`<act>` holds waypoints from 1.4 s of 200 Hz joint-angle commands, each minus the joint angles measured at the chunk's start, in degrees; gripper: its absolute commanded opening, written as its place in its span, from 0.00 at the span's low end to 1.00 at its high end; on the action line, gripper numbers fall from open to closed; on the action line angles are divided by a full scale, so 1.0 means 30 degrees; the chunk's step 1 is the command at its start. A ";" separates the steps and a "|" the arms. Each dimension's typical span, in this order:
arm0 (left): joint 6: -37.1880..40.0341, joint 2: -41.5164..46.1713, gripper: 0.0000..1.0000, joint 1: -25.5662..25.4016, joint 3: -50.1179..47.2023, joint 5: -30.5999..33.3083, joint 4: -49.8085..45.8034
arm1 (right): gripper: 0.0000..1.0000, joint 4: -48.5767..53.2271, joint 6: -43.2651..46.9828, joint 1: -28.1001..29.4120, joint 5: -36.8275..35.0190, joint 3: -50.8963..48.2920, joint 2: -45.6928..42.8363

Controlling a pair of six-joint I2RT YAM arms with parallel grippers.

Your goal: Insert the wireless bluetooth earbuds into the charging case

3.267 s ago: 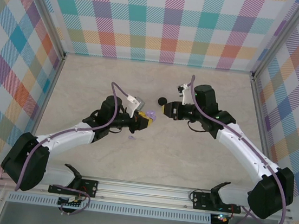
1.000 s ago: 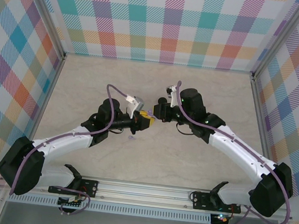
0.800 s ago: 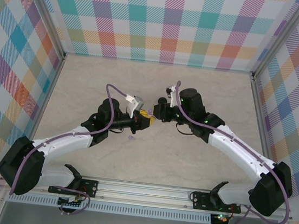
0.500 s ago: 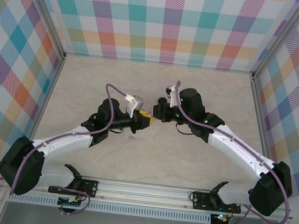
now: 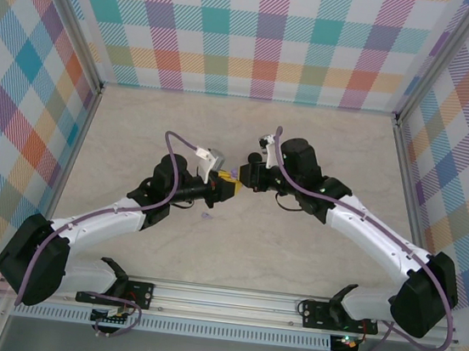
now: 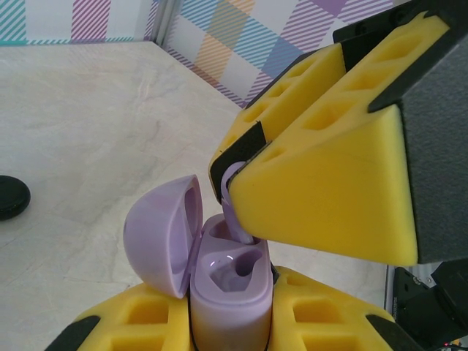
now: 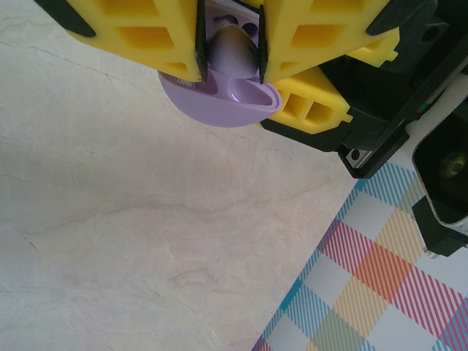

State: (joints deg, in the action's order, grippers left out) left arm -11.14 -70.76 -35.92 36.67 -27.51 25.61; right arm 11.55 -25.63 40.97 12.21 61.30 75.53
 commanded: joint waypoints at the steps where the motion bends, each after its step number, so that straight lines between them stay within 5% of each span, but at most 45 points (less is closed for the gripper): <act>1: 0.0065 0.0529 0.00 -0.0138 0.0315 0.0062 0.0841 | 0.26 0.0025 0.0280 0.0164 0.0494 0.0485 0.0255; 280: 0.2610 0.1642 0.00 -0.0182 -0.0190 -0.0265 0.0094 | 0.45 0.1824 0.1454 0.0435 0.1372 0.1980 -0.0006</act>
State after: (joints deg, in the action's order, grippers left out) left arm -5.67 -67.77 -35.92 36.67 -27.53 24.12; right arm 15.97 -22.96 41.74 15.29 65.34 76.44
